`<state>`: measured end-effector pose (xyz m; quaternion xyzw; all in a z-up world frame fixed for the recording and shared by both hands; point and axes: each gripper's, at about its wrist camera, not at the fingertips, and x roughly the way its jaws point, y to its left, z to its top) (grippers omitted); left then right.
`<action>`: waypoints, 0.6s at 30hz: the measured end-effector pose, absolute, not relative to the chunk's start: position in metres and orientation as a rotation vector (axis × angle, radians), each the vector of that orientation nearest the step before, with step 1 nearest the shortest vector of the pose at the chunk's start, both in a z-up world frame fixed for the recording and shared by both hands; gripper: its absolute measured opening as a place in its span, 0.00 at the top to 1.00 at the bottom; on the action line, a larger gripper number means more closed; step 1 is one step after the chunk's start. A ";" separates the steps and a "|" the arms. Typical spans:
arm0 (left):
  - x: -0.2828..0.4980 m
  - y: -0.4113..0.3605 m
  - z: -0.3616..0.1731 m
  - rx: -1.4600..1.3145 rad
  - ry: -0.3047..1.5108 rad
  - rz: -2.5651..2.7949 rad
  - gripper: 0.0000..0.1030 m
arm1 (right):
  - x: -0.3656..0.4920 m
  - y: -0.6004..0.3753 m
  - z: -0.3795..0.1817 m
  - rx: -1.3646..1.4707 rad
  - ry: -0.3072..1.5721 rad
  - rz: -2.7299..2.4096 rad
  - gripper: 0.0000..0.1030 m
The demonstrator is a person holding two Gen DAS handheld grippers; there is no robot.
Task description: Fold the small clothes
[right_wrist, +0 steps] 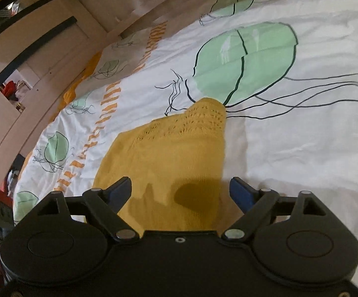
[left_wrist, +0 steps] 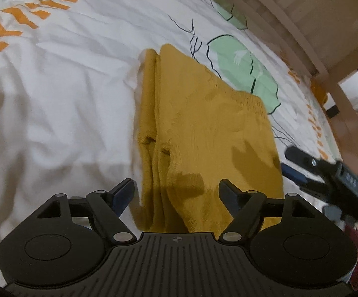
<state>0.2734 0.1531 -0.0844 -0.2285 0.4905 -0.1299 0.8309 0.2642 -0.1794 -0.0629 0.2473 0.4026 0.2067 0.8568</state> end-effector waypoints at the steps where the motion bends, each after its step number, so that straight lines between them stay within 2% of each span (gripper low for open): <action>1: 0.275 0.152 -0.086 -0.488 1.043 -0.279 0.28 | 0.270 -0.179 -0.066 0.535 0.856 0.440 0.15; 8: 0.291 0.148 -0.095 -0.536 1.048 -0.300 0.23 | 0.299 -0.177 -0.086 0.587 0.901 0.469 0.14; 10: 0.296 0.147 -0.097 -0.549 1.048 -0.310 0.19 | 0.305 -0.175 -0.088 0.591 0.903 0.491 0.13; 12: 0.300 0.146 -0.098 -0.564 1.045 -0.325 0.17 | 0.311 -0.173 -0.091 0.604 0.909 0.520 0.08; 18: 0.302 0.145 -0.099 -0.576 1.043 -0.345 0.12 | 0.328 -0.162 -0.094 0.610 0.904 0.561 0.01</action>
